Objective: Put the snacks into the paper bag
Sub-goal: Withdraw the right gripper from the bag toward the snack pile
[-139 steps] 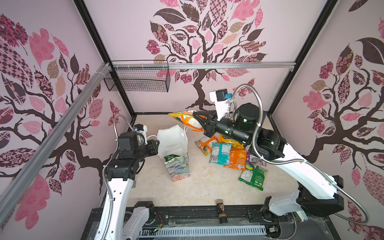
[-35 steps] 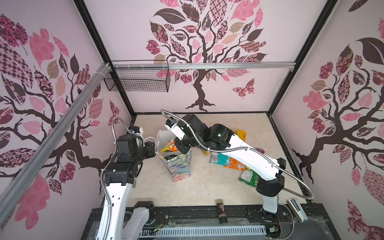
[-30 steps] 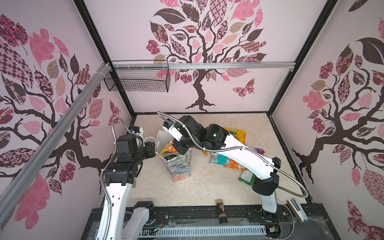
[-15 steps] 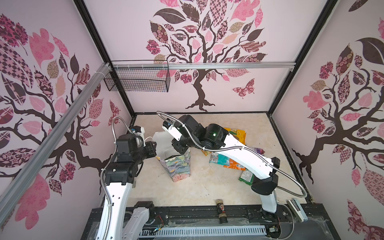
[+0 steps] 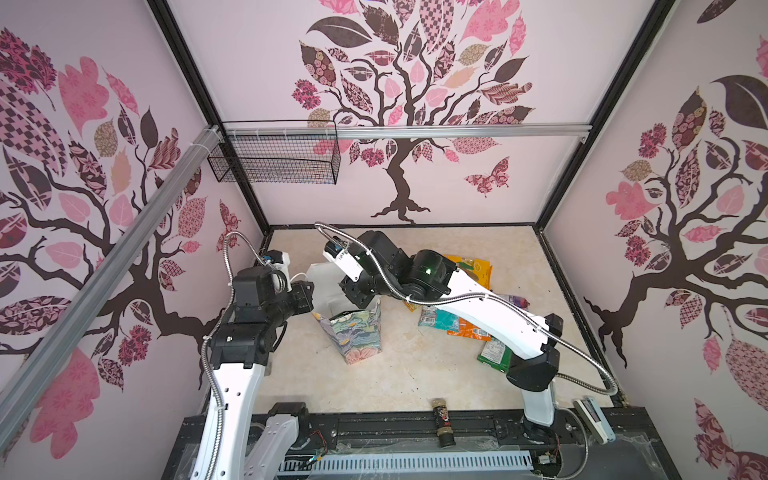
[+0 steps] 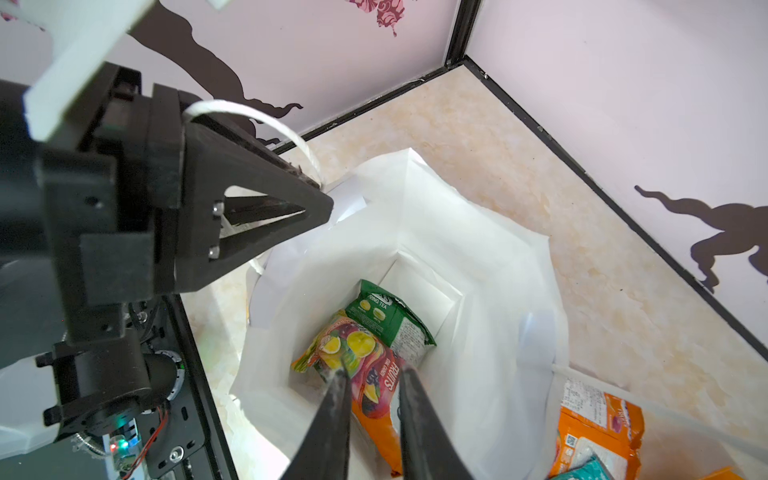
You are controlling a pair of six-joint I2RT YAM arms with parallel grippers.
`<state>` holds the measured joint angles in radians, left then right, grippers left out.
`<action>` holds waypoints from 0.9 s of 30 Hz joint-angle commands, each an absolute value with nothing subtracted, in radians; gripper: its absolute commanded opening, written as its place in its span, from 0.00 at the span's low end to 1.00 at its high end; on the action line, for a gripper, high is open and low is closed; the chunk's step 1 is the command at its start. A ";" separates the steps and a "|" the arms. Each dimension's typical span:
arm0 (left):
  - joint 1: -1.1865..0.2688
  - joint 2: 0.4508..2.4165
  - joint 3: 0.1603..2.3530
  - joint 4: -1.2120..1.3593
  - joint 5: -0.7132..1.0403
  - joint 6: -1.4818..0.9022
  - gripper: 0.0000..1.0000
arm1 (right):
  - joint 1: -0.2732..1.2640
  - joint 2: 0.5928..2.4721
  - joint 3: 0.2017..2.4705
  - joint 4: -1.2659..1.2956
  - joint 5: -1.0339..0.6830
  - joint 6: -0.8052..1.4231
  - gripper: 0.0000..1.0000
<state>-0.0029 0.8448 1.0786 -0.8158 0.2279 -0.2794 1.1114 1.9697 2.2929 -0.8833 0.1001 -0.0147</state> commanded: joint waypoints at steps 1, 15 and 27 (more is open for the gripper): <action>-0.006 0.841 1.066 -0.797 0.236 -0.268 0.22 | 1.117 1.834 2.284 -0.822 0.149 0.007 0.24; -0.006 0.808 1.061 -0.777 0.291 -0.278 0.22 | 1.098 1.198 1.457 -0.542 0.428 0.158 0.64; -0.006 0.840 1.054 -0.754 0.364 -0.287 0.24 | 0.856 0.987 0.884 -0.402 0.344 0.330 0.99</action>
<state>-0.0029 0.8368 1.0782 -0.7910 0.3309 -0.2878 0.8719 0.9932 0.9413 -0.4709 0.3378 0.2924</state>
